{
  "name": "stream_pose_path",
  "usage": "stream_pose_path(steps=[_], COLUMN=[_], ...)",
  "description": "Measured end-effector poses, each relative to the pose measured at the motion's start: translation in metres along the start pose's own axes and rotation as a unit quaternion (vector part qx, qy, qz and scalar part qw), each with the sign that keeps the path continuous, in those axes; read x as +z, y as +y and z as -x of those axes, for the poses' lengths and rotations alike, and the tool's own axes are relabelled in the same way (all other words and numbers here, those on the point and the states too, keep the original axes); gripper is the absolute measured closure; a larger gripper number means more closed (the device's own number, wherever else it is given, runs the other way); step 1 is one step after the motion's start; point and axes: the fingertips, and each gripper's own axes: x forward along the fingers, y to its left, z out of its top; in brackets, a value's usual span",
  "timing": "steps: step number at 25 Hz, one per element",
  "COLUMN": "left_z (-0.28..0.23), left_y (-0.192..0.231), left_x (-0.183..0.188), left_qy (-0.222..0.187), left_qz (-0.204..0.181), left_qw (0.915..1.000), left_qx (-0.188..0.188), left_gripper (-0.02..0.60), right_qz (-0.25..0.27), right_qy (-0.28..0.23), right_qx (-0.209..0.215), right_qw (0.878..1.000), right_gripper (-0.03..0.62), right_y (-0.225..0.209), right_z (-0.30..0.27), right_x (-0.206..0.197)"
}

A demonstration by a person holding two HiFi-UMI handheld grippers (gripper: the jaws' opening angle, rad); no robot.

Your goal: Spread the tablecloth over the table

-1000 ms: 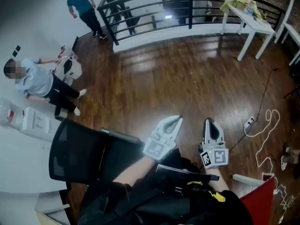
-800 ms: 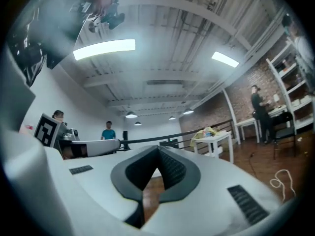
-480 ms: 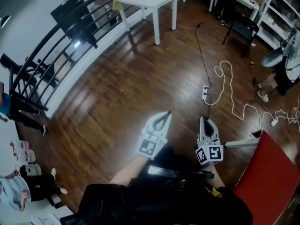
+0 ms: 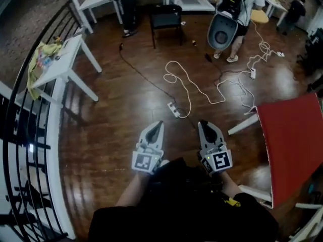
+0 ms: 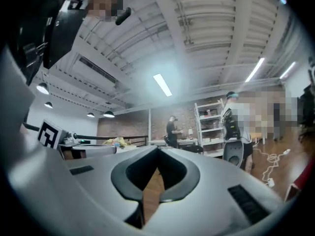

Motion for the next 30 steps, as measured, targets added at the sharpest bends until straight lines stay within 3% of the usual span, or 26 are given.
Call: stream_pose_path(steps=[5,10,17,21,24,25,26,28,29,30], left_z=[-0.108,-0.174,-0.231,-0.263,-0.277,-0.284,-0.294,-0.312,-0.316,-0.318], left_y=[-0.045,-0.138,-0.252,-0.325,-0.342,-0.350,-0.375,-0.450,-0.467,-0.469], left_x=[-0.014,-0.022,-0.016,-0.033,-0.047,-0.052,-0.054,-0.055,-0.056,-0.058], left_qy=[0.013,0.018,0.019,0.012,0.030,0.038,0.037,0.018,0.019,0.029], left_qz=[0.000,0.015,0.032,0.036,0.028,0.034,0.049,0.080,0.081,0.077], left_qw=[0.9906,0.9722,0.9392,0.9096,0.9003,0.8909,0.8679,0.7931,0.7685,0.7575], left_qx=[-0.137,-0.233,-0.341,-0.414,-0.433,-0.451,-0.493,-0.604,-0.634,-0.648], left_gripper=[0.586,0.586,0.586,0.586,0.586,0.586,0.586,0.586,0.586,0.586], right_qz=[0.027,0.027,0.009,0.004,-0.029,-0.035,-0.026,0.022,0.031,0.027], right_qy=[-0.005,-0.024,-0.047,-0.059,-0.059,-0.063,-0.068,-0.073,-0.073,-0.074], right_qx=[-0.116,-0.243,-0.380,-0.479,-0.516,-0.533,-0.567,-0.655,-0.680,-0.693], right_qw=[0.993,0.969,0.924,0.876,0.854,0.843,0.820,0.752,0.729,0.717], right_gripper=[0.589,0.591,0.591,0.591,0.591,0.591,0.591,0.591,0.591,0.591], right_y=[-0.104,-0.189,-0.268,-0.304,-0.323,-0.326,-0.327,-0.325,-0.322,-0.317], right_z=[0.017,0.107,0.226,0.303,0.321,0.323,0.334,0.371,0.376,0.371], right_x=[0.016,0.033,0.026,0.015,0.001,0.002,0.011,0.037,0.043,0.044])
